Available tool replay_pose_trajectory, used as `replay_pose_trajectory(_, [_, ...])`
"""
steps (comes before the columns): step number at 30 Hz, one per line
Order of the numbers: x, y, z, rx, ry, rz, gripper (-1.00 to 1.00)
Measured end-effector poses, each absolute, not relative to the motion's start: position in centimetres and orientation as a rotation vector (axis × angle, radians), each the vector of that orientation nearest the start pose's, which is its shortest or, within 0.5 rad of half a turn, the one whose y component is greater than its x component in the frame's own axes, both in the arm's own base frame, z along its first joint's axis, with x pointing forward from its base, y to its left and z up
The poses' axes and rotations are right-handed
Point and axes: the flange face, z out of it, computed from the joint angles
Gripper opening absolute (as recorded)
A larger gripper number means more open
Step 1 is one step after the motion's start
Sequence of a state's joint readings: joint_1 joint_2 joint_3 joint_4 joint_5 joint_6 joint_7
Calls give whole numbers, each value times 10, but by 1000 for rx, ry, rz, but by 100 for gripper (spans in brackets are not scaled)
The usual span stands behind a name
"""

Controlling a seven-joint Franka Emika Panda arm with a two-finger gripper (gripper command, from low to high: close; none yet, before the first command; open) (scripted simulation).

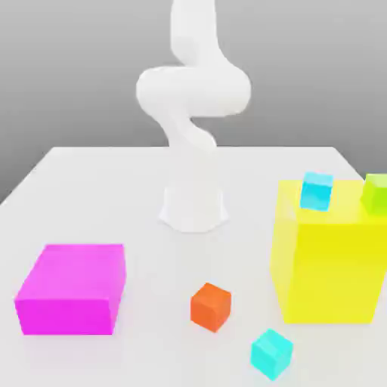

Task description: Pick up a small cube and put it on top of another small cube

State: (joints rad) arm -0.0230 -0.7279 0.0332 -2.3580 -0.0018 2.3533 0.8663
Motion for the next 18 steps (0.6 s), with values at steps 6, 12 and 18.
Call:
replay_pose_trajectory(6, [427,20,512,-2502,1388,-679,0])
replay_pose_trajectory(12, [424,24,362,-2496,1663,-394,0])
replay_pose_trajectory(18, [363,31,215,-2430,1963,-50,0])
